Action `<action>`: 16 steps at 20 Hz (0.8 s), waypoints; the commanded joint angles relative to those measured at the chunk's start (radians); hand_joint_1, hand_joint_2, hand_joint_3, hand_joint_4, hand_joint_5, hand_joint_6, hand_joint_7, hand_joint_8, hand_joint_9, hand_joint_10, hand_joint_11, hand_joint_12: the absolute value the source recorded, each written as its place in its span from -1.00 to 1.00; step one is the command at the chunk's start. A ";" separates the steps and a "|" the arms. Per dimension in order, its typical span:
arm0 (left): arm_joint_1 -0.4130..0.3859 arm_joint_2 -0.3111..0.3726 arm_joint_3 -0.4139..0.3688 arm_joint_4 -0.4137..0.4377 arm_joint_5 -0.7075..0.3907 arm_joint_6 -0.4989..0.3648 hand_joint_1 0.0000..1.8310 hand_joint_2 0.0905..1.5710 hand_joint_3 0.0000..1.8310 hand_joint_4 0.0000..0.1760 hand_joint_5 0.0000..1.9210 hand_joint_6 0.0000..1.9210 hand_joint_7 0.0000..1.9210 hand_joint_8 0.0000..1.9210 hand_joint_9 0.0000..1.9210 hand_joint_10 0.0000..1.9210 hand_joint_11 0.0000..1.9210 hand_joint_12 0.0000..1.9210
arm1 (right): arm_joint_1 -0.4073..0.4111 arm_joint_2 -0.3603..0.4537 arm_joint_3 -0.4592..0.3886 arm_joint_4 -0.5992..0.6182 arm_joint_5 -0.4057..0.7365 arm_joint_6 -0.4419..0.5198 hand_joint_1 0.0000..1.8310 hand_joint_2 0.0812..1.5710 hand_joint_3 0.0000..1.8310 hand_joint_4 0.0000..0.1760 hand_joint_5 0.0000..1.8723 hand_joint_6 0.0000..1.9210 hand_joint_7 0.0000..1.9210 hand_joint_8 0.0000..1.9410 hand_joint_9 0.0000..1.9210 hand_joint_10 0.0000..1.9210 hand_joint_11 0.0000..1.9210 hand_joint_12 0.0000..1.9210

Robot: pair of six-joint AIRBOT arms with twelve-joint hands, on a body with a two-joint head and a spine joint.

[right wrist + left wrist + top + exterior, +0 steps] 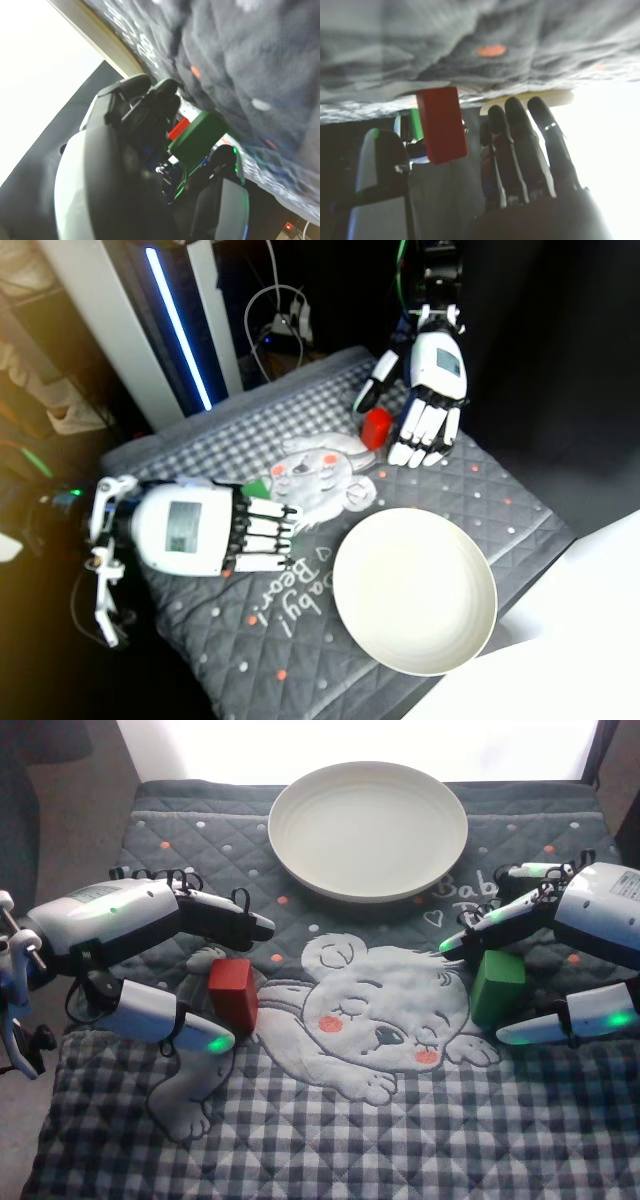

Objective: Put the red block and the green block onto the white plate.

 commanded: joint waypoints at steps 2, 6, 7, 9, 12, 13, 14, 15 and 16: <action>-0.011 -0.006 0.004 -0.021 -0.113 -0.006 0.03 0.07 -1.00 -1.00 -0.38 -1.00 -0.23 -0.99 -0.29 -0.99 -0.81 -0.04 | 0.007 0.005 0.004 0.043 0.108 0.004 0.02 0.13 -1.00 -1.00 -0.15 -1.00 0.04 -0.97 -0.01 -0.81 -0.59 0.43; -0.011 -0.013 0.007 -0.022 -0.113 -0.006 0.05 0.09 -1.00 -1.00 -0.29 -0.99 -0.15 -0.98 -0.22 -0.97 -0.77 0.05 | 0.007 0.004 0.004 0.051 0.110 0.004 0.06 0.18 -1.00 -1.00 -0.07 -1.00 0.20 -0.96 -0.12 -0.18 -0.41 0.54; -0.011 -0.015 0.008 -0.022 -0.113 -0.006 0.03 0.12 -1.00 -1.00 -0.26 -0.99 -0.14 -0.99 -0.21 -0.97 -0.80 0.12 | 0.007 0.004 0.004 0.054 0.111 0.004 0.07 0.21 -1.00 -1.00 -0.06 -1.00 0.21 -0.95 -0.13 -0.07 -0.36 0.55; -0.011 -0.022 0.011 -0.023 -0.113 -0.006 0.07 0.20 -1.00 -1.00 -0.14 -0.99 0.02 -0.97 -0.09 -0.93 -0.69 0.30 | 0.007 0.003 0.005 0.057 0.112 0.004 0.10 0.21 -1.00 -1.00 0.02 -1.00 0.29 -0.88 -0.09 0.19 -0.24 0.67; -0.010 -0.035 0.020 -0.031 -0.112 -0.006 0.38 0.26 -1.00 -1.00 0.25 -0.53 0.24 -0.27 0.29 -0.90 -0.15 0.10 | 0.007 0.001 0.005 0.062 0.115 0.004 0.17 0.26 -1.00 0.83 0.26 -0.38 0.25 -0.92 -0.14 -0.14 -0.60 0.65; -0.010 -0.040 0.024 -0.035 -0.114 -0.006 0.39 0.27 -1.00 -1.00 0.32 -0.65 0.21 -0.14 0.36 -0.90 -0.06 0.08 | 0.007 0.001 0.006 0.064 0.116 0.004 0.17 0.27 -1.00 0.97 0.24 -0.32 0.21 -0.95 -0.18 -0.23 -0.69 0.59; -0.011 -0.044 0.028 -0.040 -0.119 -0.006 0.50 0.26 -1.00 -1.00 0.40 -0.91 0.22 -0.24 0.15 -0.16 -0.10 0.07 | 0.007 0.001 0.007 0.066 0.118 0.004 0.22 0.26 -1.00 -0.37 0.27 -0.36 0.26 -0.92 -0.17 0.01 -0.56 0.74; -0.011 -0.046 0.033 -0.045 -0.124 -0.006 0.53 0.27 -1.00 -1.00 0.41 -0.97 0.22 -0.22 0.11 0.05 -0.12 0.13 | 0.007 0.001 0.009 0.069 0.121 0.004 0.35 0.32 -1.00 -1.00 0.38 -0.72 0.03 0.05 -0.23 0.18 -0.61 0.82; -0.013 -0.050 0.038 -0.052 -0.131 -0.006 0.53 0.28 -1.00 -1.00 0.40 -0.99 0.19 -0.17 0.08 0.15 -0.15 0.18 | 0.007 0.001 0.010 0.074 0.126 0.004 0.38 0.34 -1.00 -1.00 0.43 -0.86 -0.04 0.28 -0.26 0.29 -0.64 0.85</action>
